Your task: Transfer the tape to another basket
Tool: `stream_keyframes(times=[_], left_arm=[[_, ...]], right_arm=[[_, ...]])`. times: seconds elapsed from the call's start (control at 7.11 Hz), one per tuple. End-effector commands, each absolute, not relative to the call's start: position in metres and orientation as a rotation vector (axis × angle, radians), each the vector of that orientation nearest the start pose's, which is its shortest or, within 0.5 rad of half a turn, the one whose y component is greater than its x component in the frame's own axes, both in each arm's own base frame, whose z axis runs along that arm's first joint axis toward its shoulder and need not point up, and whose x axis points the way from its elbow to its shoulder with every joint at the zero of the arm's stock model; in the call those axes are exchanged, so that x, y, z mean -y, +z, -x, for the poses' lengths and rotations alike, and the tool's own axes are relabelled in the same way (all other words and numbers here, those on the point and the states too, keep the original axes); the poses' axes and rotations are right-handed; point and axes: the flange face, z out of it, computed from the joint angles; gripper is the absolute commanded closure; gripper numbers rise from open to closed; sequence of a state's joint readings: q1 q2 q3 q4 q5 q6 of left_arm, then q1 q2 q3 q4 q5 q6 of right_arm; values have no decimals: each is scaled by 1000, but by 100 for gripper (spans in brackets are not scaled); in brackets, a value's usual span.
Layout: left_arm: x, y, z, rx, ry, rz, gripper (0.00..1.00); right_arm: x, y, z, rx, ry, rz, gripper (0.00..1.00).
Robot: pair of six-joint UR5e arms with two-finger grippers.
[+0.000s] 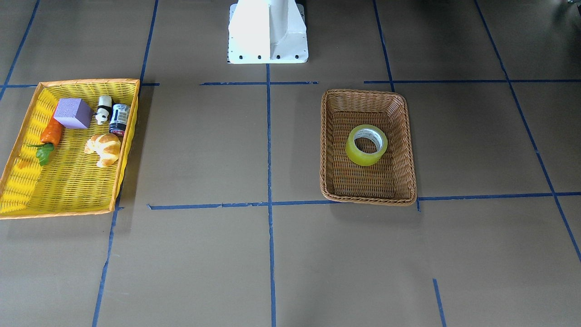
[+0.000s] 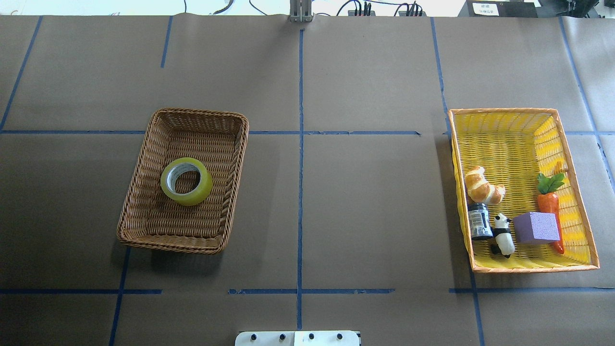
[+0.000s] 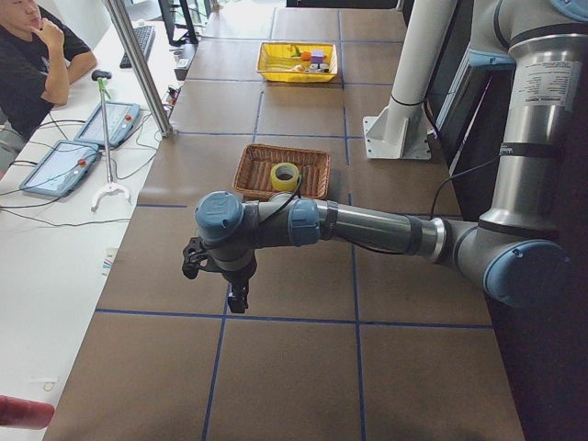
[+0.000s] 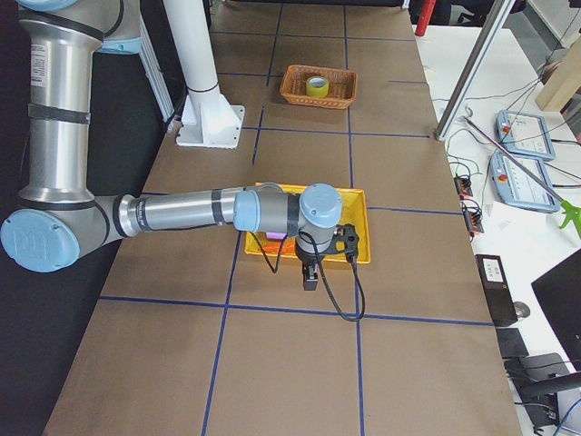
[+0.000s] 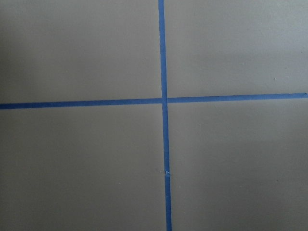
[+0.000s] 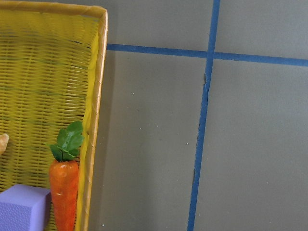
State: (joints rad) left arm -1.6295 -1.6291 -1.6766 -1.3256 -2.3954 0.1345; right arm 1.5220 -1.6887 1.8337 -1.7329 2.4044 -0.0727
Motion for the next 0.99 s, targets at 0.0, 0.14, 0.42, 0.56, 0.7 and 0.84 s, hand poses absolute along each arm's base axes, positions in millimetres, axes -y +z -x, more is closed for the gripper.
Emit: stream_keyframes(times=[0.0,0.14,0.42,0.56,0.7,0.84], left_arm=[[490,609,81,-828,52,16,0],[487,608,72,-835,69,22,0],[471,591,70,-835,86,-11,0],[466,598,70,-834,80,2,0],[465,605,70,-834,75,17,0],[465,605,71,-830,64,22,0]], right_arm=[[439,599,-36,834,-109,12,0],[438,601,-36,832,-106,17,0],[439,618,-34,855,-94,49,0],[443,624,-32,878,-90,60,0],[444,606,-30,895,-104,28,0],[443,579,-32,886,-124,-18,0]])
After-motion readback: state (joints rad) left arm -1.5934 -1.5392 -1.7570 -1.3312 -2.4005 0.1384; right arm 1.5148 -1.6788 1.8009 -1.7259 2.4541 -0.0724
